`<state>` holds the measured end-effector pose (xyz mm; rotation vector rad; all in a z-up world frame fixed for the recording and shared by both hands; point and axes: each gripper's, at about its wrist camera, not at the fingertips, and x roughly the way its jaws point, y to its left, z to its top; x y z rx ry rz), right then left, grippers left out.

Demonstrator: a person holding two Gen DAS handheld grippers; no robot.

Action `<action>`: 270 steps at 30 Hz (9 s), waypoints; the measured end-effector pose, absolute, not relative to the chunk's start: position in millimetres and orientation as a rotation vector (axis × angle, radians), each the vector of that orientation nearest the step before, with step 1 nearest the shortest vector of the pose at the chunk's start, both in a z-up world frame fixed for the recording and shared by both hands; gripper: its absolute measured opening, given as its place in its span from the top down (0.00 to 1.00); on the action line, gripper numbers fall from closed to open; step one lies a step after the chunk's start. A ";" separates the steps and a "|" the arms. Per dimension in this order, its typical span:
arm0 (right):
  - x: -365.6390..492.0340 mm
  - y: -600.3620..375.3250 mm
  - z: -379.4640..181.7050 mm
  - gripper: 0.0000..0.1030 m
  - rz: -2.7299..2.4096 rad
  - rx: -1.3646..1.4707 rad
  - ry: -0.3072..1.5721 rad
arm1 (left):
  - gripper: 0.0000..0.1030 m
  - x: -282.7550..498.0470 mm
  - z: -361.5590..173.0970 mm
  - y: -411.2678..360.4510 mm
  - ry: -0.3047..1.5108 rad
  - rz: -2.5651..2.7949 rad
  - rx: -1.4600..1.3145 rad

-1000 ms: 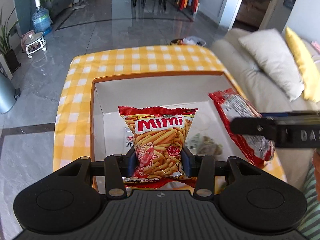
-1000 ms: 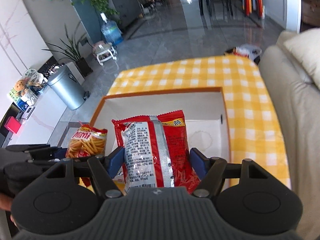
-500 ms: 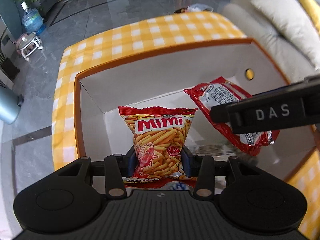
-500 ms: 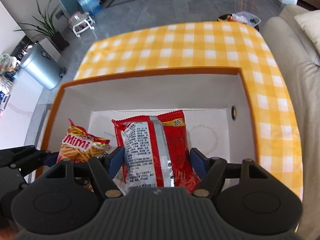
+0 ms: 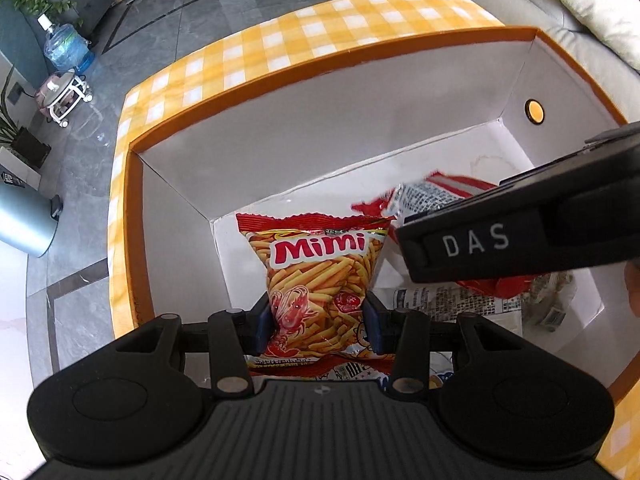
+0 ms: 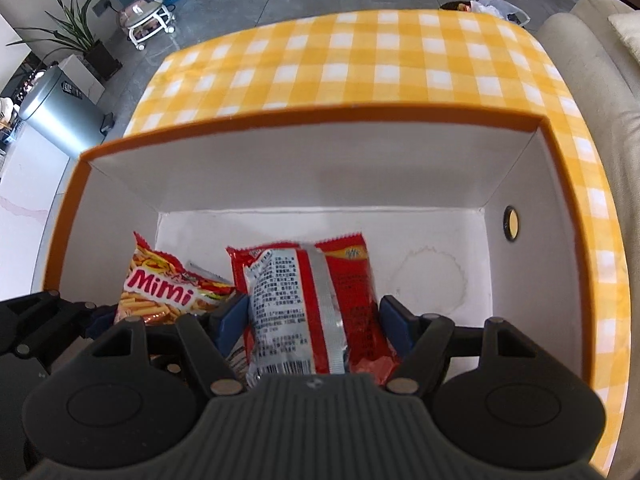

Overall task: Organize snacks
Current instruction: 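Lower both packs into the box and open both tools, then move both tools back over the remaining snacks on the table, then grasp the red bar with the left tool while the right tool grasps the white ball pack, then lift both held snacks and carry them over the orange box, then lower both snacks into the box and open both tools, then move both tools back toward the green roll and chocolate on the table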

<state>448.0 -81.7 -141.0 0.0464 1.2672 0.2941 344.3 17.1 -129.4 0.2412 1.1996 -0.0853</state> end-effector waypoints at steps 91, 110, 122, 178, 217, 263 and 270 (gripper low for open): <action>121.3 -152.0 -158.9 0.40 0.413 -0.261 0.788 | 0.64 80.9 -161.3 13.7 1.120 0.104 -0.218; 137.7 -137.2 -168.5 1.00 0.531 -0.122 0.970 | 0.73 93.2 -163.0 24.8 1.101 0.065 -0.242; 119.6 -109.8 -155.7 0.51 0.619 -0.354 0.835 | 0.73 95.6 -161.9 32.1 1.120 0.075 -0.263; 122.2 -121.5 -185.7 0.52 0.549 -0.222 1.008 | 0.75 90.9 -163.8 23.7 1.061 0.032 -0.196; 229.2 -169.8 -23.3 0.53 0.450 0.042 0.760 | 0.75 211.0 -8.2 18.6 0.816 -0.092 -0.142; 380.3 -103.4 -119.9 0.44 0.217 -0.481 1.033 | 0.65 301.2 -96.9 15.1 1.085 -0.013 0.203; 369.3 -113.7 -91.2 0.34 0.197 -0.414 0.981 | 0.49 279.2 -69.4 8.8 0.989 -0.016 0.204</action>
